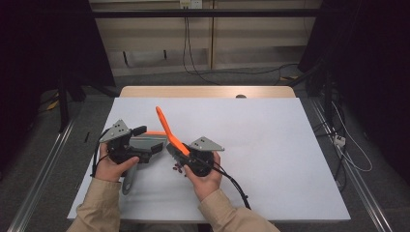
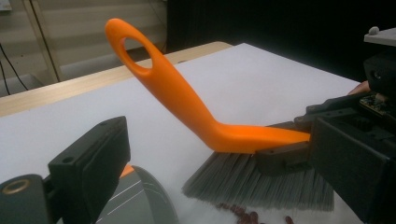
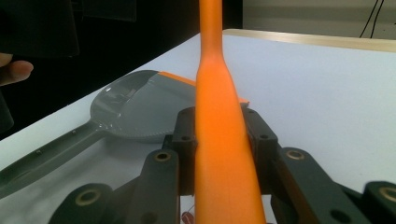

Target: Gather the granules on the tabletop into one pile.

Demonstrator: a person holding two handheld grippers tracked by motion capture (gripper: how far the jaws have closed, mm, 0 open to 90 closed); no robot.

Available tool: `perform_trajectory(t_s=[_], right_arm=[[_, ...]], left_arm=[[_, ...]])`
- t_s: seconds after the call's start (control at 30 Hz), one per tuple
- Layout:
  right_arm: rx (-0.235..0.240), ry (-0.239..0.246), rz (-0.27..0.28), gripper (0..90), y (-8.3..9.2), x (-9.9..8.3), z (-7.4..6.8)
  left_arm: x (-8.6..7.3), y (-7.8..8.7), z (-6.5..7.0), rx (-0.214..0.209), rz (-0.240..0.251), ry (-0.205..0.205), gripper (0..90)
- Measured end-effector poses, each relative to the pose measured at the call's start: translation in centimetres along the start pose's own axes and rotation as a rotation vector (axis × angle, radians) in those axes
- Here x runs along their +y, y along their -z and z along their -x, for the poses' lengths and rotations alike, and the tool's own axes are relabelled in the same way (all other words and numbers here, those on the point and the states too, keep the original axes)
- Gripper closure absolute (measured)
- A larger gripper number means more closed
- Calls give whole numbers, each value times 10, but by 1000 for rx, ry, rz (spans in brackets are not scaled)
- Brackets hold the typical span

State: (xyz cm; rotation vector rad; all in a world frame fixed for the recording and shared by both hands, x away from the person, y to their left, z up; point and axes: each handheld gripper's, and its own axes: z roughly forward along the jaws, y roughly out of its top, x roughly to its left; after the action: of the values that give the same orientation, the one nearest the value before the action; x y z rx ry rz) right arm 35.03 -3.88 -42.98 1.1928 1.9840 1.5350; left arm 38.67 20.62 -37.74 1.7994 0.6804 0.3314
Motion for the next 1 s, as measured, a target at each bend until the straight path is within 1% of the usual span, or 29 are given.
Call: perform_trajectory(t_s=[0.07,0.13,0.2,0.33,0.47,0.5,0.53,0.57,0.6,0.67,0.73,0.83,1.0], right_arm=[[-8,0,-5,709,-3,-1,-2],[-1,-5,-15,709,-7,-2,-3],[-4,-8,-23,709,-9,-4,-5],[10,-11,-36,709,-11,-6,-11],[30,0,-45,709,-13,-9,-18],[31,0,-51,709,-13,-10,-19],[40,-5,-68,709,-15,-14,-20],[40,-5,-68,709,-15,-14,-20],[36,-8,-81,709,-16,-16,-20],[20,7,-77,709,-16,-17,-19],[4,3,-80,709,-16,-17,-16],[-5,-14,-84,709,-13,-18,-11],[-17,-26,-72,709,-9,-20,-3]], left_arm=[[0,0,0,5,2,2,61],[0,1,0,6,3,2,61],[0,1,0,2,5,5,61],[0,1,0,4,2,3,61],[0,1,0,7,3,1,61],[1,1,1,7,3,1,61],[1,1,0,8,2,-3,61],[1,1,0,8,1,-3,61],[0,1,0,8,1,-4,61],[0,1,0,8,-1,-5,61],[0,0,0,7,-2,-6,61],[0,0,0,6,-4,-10,61],[0,0,1,9,-4,-9,61]])
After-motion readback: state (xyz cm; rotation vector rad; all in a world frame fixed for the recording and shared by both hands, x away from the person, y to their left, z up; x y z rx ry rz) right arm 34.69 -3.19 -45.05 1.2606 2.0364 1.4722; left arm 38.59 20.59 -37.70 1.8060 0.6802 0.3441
